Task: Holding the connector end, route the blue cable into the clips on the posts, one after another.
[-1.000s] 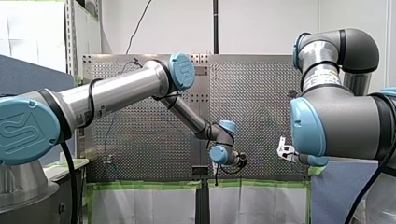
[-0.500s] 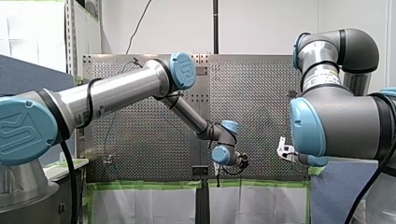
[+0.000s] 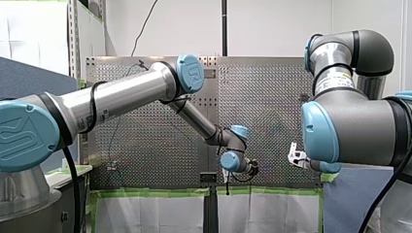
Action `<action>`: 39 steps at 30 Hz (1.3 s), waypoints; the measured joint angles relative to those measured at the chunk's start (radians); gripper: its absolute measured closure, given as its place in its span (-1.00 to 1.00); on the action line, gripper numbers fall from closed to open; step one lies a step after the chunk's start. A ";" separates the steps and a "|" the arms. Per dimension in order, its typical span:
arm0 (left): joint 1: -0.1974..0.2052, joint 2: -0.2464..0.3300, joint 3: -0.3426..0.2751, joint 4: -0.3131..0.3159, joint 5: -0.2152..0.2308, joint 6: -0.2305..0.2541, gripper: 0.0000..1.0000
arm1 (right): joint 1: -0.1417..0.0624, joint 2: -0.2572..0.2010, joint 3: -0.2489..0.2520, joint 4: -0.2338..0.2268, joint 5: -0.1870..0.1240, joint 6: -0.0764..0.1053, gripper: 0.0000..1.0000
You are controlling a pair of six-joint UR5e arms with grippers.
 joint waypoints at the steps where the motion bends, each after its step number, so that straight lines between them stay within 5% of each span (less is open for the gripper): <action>1: -0.001 0.001 0.000 -0.004 -0.004 0.005 -1.00 | 0.000 0.000 0.000 0.000 0.000 0.000 1.00; 7: -0.013 0.027 -0.029 -0.031 -0.016 0.043 -1.00 | 0.000 0.000 0.000 0.008 0.000 -0.001 1.00; 13: -0.003 0.078 -0.080 0.008 -0.022 0.051 -1.00 | 0.002 0.000 0.000 0.014 0.000 -0.002 1.00; 23: 0.089 0.183 -0.185 0.100 -0.039 0.041 -1.00 | 0.004 0.000 0.000 0.015 0.000 0.000 1.00; 32: 0.180 0.274 -0.276 0.037 -0.104 0.002 -1.00 | 0.007 0.000 0.000 0.015 -0.007 0.000 1.00; 39: 0.234 0.339 -0.341 -0.017 -0.115 0.020 -1.00 | 0.011 0.000 0.000 0.015 -0.015 0.000 1.00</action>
